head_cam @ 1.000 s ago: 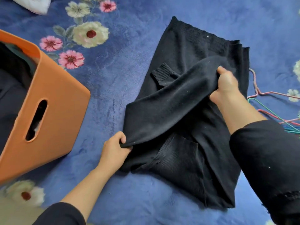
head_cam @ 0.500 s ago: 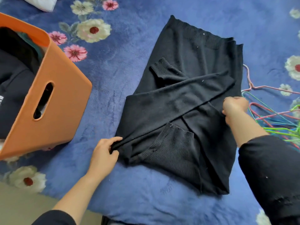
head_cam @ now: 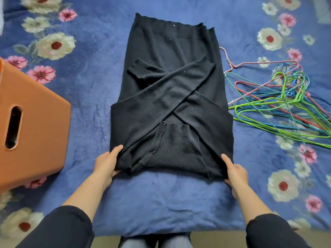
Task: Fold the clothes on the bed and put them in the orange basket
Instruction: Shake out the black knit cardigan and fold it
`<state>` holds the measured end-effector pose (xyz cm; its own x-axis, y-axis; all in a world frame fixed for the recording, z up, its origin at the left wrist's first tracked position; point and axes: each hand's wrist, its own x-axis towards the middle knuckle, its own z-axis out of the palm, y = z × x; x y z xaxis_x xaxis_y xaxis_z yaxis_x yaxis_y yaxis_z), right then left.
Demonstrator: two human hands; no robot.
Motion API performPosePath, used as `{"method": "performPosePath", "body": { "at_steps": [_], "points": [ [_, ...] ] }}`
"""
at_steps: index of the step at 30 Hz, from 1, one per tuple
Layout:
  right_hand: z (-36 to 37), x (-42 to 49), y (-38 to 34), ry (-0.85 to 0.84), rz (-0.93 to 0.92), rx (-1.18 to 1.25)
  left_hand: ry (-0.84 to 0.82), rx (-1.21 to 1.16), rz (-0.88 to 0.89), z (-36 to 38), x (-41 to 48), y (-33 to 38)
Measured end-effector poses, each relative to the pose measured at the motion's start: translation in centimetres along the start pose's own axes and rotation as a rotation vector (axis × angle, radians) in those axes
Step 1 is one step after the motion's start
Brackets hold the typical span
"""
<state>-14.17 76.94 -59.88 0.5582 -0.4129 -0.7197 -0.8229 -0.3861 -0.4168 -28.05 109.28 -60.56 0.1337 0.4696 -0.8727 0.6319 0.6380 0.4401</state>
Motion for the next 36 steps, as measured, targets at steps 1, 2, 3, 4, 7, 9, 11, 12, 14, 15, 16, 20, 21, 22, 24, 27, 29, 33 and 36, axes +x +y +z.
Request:
{"method": "performPosePath", "body": {
  "at_steps": [1, 2, 3, 4, 7, 9, 11, 12, 14, 15, 16, 20, 21, 22, 24, 27, 29, 33, 36],
  "points": [
    [0.1, -0.3, 0.2, -0.069, -0.007, 0.067, -0.018, -0.018, -0.012, 0.1, -0.1, 0.0],
    [0.1, -0.4, 0.3, -0.135, -0.007, 0.119, -0.042, -0.038, -0.017, 0.1, -0.1, 0.0],
    [0.1, -0.5, 0.3, -0.184, -0.003, 0.181, -0.067, -0.057, -0.009, 0.2, -0.4, -0.1],
    [0.1, -0.5, 0.1, -0.221, 0.010, 0.247, -0.092, -0.073, 0.009, 0.2, -0.7, 0.0],
    [-0.9, -0.2, 0.1, -0.285, 0.009, 0.374, -0.155, -0.070, 0.064, -0.6, -1.8, -0.4],
    [-2.2, -0.1, 0.3, -0.327, 0.027, 0.322, -0.178, -0.023, 0.056, -2.0, -2.3, -0.8],
    [-4.1, -0.5, 0.9, -0.409, 0.102, 0.150, -0.171, 0.076, 0.016, -4.0, -3.0, -1.7],
    [-5.2, -0.8, 1.3, -0.456, 0.155, 0.015, -0.168, 0.137, -0.016, -5.2, -3.3, -2.3],
    [-7.4, -1.4, 2.4, -0.526, 0.256, -0.238, -0.193, 0.258, -0.126, -7.5, -4.6, -3.9],
    [-8.4, -1.6, 2.8, -0.537, 0.286, -0.313, -0.204, 0.296, -0.189, -8.3, -5.5, -4.8],
    [-9.0, -1.8, 2.8, -0.537, 0.301, -0.349, -0.209, 0.320, -0.232, -8.7, -6.3, -5.2],
    [-9.2, -2.4, -0.5, -0.458, 0.147, -0.237, -0.152, 0.199, -0.168, -7.7, -7.5, -3.5],
    [-9.0, -2.3, -1.8, -0.445, 0.096, -0.157, -0.141, 0.143, -0.118, -7.2, -7.4, -2.1],
    [-8.8, -2.3, -3.3, -0.450, 0.049, -0.085, -0.147, 0.101, -0.070, -6.5, -7.4, -0.6],
    [-8.2, -2.1, -6.3, -0.483, -0.006, 0.002, -0.168, 0.033, -0.006, -5.2, -7.2, 2.9],
    [-7.4, -1.3, -11.0, -0.522, -0.037, 0.081, -0.198, -0.017, 0.065, -3.1, -7.2, 8.7],
    [-6.6, -0.5, -14.3, -0.539, -0.076, 0.122, -0.238, 0.030, 0.119, -1.8, -6.7, 12.5],
    [-4.8, 1.0, -20.6, -0.531, -0.210, 0.106, -0.265, 0.140, 0.232, 1.3, -5.4, 19.1],
    [-2.8, 2.1, -24.9, -0.488, -0.292, 0.163, -0.261, 0.137, 0.333, 3.8, -3.9, 23.4]
  ]
}}
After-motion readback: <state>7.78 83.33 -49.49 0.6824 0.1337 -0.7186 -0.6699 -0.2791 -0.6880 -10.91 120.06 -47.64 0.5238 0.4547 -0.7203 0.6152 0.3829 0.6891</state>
